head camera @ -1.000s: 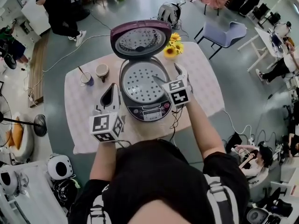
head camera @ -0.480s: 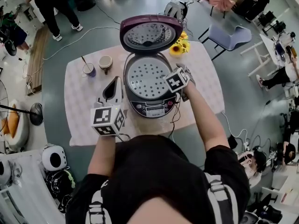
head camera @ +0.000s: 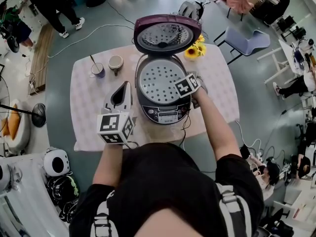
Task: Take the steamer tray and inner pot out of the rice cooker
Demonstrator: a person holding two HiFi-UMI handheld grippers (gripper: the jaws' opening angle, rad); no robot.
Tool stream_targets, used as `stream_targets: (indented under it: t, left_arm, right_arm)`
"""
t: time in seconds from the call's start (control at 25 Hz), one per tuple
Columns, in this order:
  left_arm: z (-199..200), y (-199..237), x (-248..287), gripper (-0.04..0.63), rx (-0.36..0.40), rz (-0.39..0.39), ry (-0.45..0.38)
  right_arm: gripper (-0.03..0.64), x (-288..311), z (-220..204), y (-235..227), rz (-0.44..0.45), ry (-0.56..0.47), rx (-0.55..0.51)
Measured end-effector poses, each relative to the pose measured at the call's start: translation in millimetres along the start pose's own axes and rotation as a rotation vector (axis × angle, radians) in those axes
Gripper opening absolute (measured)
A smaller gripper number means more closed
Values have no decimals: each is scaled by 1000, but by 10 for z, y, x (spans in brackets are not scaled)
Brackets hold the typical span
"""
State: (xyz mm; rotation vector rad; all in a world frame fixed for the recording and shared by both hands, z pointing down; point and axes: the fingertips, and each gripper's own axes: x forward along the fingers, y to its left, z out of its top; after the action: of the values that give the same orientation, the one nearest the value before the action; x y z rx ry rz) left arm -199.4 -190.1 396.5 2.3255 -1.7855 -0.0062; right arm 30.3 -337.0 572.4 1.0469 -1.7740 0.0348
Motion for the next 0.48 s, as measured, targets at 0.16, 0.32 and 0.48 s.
stream_targets:
  t: [0.16, 0.32, 0.48]
  left_arm:
    - [-22, 20, 5, 2, 0, 1, 6]
    - [-29, 3, 19, 2, 3, -6, 10]
    - [-33, -39, 36, 2, 6, -15, 9]
  right_arm:
    - [202, -1, 7, -60, -23, -18, 39]
    - [184, -81, 25, -123, -37, -47, 76]
    - [164, -183, 84, -188, -45, -93, 121]
